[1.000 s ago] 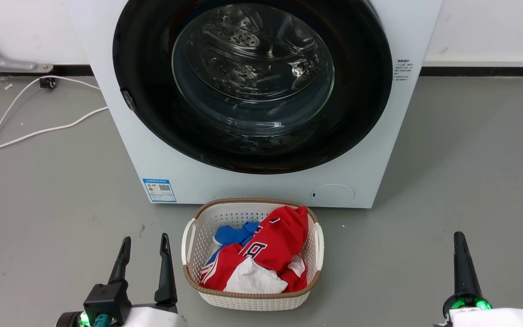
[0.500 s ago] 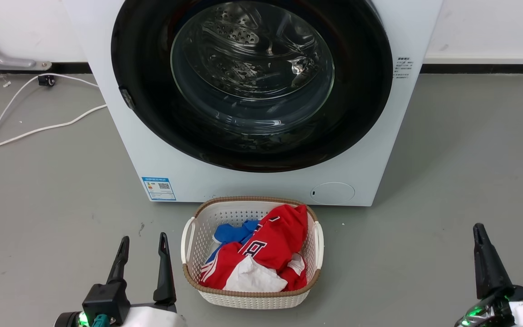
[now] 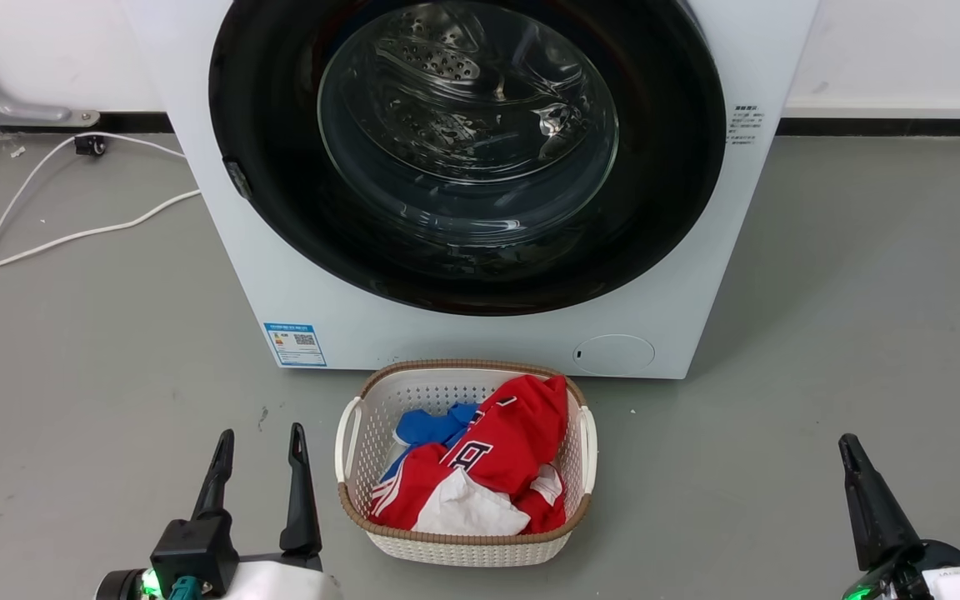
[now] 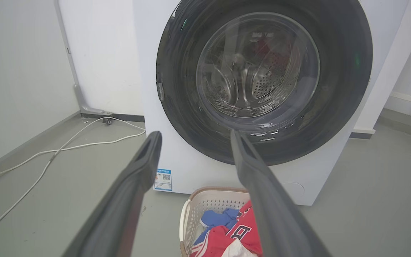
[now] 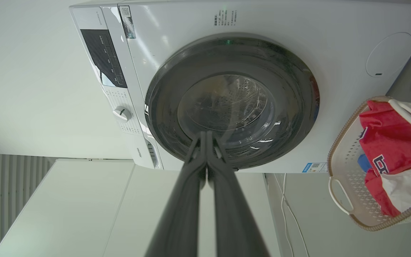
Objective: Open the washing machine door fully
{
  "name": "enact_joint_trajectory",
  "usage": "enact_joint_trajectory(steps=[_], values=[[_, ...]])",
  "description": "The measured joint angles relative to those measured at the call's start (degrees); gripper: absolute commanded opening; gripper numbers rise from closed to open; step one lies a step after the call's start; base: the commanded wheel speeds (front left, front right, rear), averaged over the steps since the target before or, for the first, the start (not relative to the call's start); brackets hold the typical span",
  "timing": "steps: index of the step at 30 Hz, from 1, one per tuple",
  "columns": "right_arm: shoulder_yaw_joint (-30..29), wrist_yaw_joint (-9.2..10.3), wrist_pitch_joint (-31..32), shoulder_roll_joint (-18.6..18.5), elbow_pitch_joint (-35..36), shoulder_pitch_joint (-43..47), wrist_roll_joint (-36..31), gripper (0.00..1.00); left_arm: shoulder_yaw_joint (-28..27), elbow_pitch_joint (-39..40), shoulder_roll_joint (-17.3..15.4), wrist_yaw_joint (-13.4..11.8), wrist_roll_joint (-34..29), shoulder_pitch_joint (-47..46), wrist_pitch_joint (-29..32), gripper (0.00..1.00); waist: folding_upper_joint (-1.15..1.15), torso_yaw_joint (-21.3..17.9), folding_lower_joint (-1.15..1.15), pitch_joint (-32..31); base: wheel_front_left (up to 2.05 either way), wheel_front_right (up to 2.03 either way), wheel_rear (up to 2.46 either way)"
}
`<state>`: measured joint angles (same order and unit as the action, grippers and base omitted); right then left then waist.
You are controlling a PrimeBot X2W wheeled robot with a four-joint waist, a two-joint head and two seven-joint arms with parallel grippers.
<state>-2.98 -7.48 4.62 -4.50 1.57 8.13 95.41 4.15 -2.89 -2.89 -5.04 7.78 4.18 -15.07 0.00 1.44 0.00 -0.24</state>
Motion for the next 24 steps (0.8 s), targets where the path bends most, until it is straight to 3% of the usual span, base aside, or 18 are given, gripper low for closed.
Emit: enact_joint_trajectory(steps=[10, 17, 24], values=[[-4.61, 0.0, 1.08, 0.35, -2.99, -3.47, -1.12, 0.0, 0.18, 0.49, -0.01, -0.07, -0.49, -0.14, 0.0, 1.0, 0.0, 0.34, 0.0, 0.89, 0.0, 0.0, 0.0], [-10.71, 0.0, 2.69, -4.0, -10.57, -17.02, -0.44, 0.0, 0.42, 1.63, 0.0, -0.01, -1.58, -3.3, 0.0, 1.0, 0.0, 0.88, 0.0, 4.43, 0.0, 0.0, 0.0], [-13.18, 0.0, 5.41, -10.93, -18.57, -33.29, -1.32, 0.0, 1.22, 3.66, 0.0, 0.08, -2.55, -7.99, 0.0, 1.0, 0.0, 2.22, 0.0, 10.74, 0.0, 0.0, 0.0]])
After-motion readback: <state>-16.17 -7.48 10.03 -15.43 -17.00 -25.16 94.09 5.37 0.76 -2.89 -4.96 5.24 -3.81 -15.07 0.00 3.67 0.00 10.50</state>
